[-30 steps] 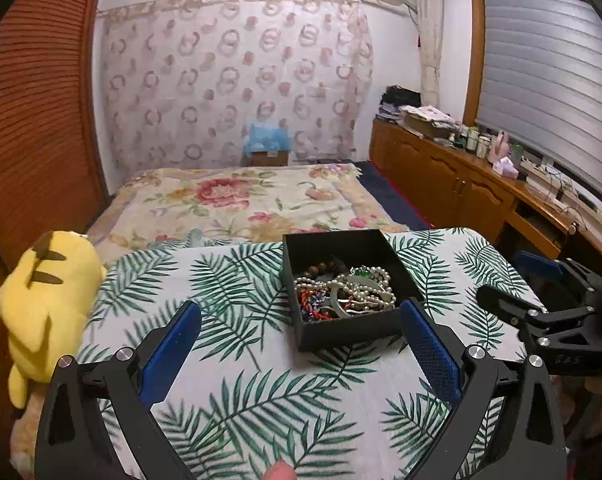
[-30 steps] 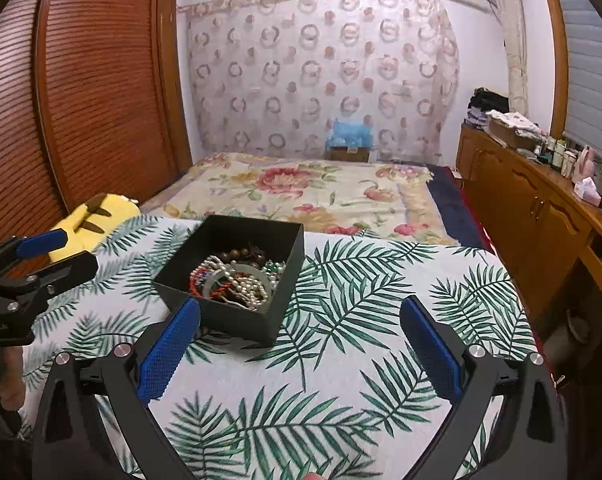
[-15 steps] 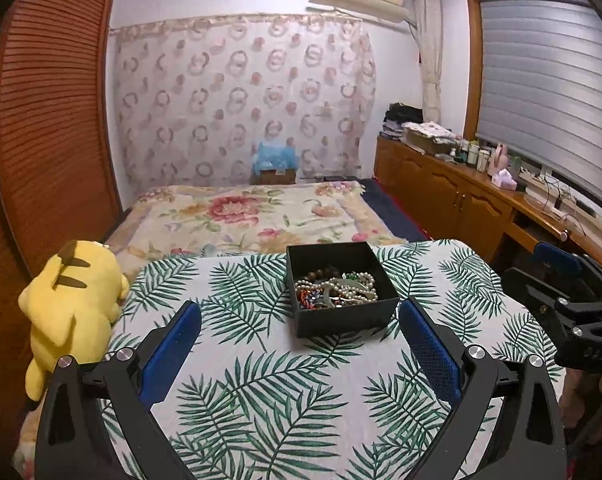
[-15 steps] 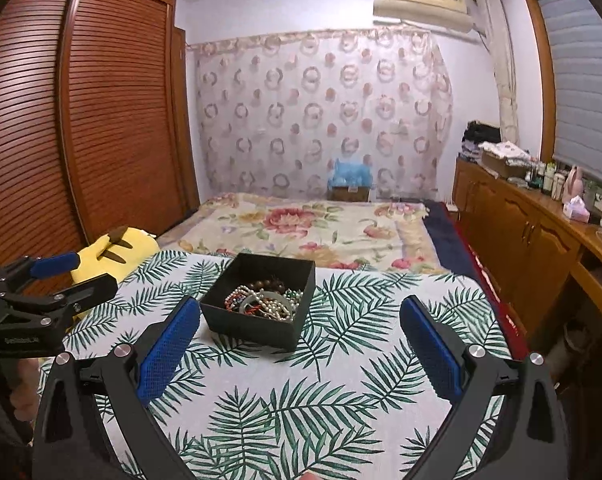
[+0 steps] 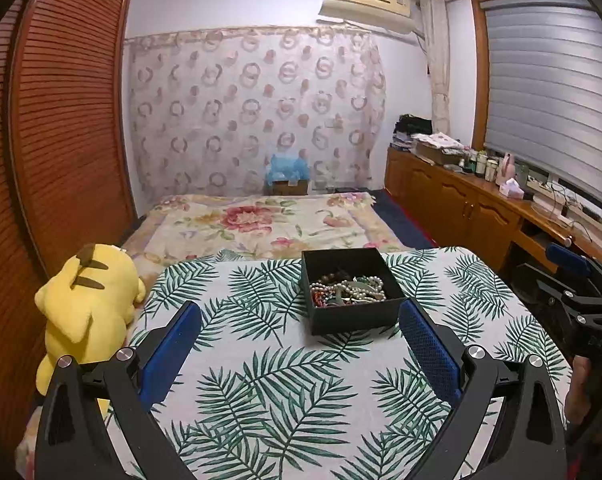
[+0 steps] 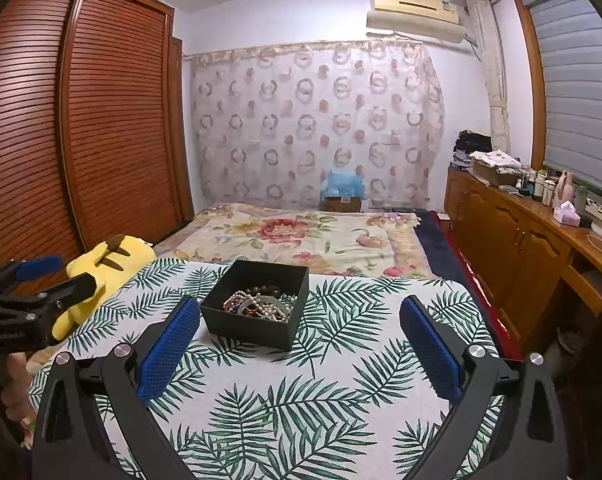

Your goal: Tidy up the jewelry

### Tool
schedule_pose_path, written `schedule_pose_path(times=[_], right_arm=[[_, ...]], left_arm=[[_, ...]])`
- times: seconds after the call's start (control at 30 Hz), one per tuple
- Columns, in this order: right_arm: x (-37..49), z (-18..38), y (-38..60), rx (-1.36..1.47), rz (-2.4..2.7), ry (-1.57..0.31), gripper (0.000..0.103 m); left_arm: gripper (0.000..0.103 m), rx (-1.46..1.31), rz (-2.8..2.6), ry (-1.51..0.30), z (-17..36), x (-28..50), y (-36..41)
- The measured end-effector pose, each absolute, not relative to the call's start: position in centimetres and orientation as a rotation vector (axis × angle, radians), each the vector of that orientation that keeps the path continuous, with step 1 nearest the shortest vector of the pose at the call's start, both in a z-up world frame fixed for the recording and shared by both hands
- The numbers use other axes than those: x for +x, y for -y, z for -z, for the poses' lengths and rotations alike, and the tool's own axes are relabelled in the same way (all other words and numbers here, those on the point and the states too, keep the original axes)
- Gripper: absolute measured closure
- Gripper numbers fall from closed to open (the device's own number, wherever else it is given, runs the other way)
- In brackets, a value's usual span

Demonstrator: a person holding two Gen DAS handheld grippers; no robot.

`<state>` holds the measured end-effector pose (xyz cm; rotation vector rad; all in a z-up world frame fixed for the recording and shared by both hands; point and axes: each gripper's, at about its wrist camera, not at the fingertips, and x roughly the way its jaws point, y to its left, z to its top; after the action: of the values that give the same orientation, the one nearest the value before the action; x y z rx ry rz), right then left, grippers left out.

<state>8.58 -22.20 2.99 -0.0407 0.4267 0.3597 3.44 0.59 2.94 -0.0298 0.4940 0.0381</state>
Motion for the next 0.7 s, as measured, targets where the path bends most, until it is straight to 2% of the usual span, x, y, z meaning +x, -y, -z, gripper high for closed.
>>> schedule_pose_path(times=[0.7], right_arm=[[8.58, -2.55, 22.12, -0.04, -0.359, -0.431, 0.002]], left_arm=[[0.008, -0.028, -0.043, -0.49, -2.86, 3.29, -0.92]])
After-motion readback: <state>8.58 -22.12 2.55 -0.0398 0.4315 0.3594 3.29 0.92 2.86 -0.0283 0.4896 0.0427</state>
